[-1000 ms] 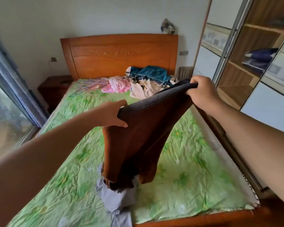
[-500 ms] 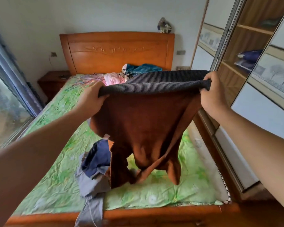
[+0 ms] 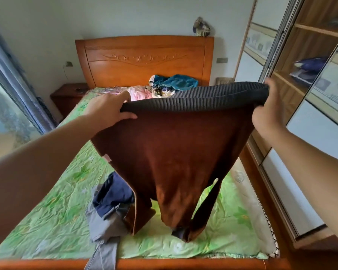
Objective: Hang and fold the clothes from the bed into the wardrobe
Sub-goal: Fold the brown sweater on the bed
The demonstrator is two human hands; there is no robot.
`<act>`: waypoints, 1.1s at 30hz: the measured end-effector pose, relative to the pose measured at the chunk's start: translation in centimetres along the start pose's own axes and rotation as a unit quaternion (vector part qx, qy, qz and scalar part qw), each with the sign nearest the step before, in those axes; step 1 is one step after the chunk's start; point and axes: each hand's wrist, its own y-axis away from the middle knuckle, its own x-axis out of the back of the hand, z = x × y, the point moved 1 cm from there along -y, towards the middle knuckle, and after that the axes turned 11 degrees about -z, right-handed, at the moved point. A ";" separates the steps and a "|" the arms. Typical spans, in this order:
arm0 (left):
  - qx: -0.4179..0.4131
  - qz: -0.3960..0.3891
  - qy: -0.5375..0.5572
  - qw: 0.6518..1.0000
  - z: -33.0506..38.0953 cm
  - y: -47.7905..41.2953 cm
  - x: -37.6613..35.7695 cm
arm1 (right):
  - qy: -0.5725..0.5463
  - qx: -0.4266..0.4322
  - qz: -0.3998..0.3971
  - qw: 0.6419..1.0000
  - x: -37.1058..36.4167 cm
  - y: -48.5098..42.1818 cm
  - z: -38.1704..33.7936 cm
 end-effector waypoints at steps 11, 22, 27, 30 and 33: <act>-0.059 -0.074 0.036 0.995 -5.1 -14.1 -5.4 | 0.170 -0.077 -0.016 0.982 -4.9 -9.1 3.3; 0.007 0.050 -0.005 0.999 -7.3 -28.1 -0.1 | 0.020 -0.140 -0.043 0.989 -7.0 -25.0 -0.3; 0.072 0.126 -0.014 0.989 -8.4 -31.3 3.2 | -0.113 -0.071 0.012 0.991 -7.3 -31.9 -3.1; 0.076 0.138 0.004 0.987 -7.9 -31.2 2.6 | -0.139 -0.052 0.016 0.989 -7.6 -32.8 -3.2; 0.067 0.122 0.036 0.990 -6.6 -29.8 -0.7 | -0.157 -0.067 -0.010 0.985 -9.5 -31.8 -0.3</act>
